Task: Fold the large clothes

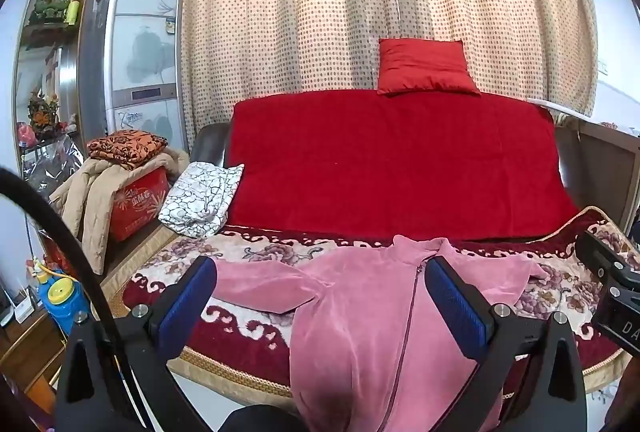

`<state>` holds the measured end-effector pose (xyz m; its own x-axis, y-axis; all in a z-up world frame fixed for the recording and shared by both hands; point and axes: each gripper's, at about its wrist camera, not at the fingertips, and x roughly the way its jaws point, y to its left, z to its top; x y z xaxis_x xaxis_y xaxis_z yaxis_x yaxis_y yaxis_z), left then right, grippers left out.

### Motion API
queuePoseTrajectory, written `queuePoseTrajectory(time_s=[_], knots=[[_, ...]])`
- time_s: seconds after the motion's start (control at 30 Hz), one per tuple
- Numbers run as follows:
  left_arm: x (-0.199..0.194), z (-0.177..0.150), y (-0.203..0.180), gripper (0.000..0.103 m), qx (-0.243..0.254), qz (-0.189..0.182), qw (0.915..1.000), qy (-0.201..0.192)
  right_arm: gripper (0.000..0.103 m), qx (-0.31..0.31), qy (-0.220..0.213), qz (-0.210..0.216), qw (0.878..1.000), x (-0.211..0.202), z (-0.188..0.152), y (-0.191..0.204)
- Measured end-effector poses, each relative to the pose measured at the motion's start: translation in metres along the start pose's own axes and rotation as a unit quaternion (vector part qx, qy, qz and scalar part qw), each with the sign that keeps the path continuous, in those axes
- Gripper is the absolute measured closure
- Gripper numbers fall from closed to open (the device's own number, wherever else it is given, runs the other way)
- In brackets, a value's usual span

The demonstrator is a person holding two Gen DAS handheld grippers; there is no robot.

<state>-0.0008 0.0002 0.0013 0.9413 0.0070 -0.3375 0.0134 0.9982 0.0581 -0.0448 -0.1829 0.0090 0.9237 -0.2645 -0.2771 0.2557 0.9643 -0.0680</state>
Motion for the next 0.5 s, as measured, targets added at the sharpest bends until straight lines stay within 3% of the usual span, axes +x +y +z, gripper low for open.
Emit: queuePoseTrajectory(time_s=[0.5], knots=[[0.001, -0.003, 0.003, 0.000, 0.002, 0.001, 1.0000, 0.003, 0.000, -0.004, -0.002, -0.001, 1.000, 0.000, -0.001, -0.001]])
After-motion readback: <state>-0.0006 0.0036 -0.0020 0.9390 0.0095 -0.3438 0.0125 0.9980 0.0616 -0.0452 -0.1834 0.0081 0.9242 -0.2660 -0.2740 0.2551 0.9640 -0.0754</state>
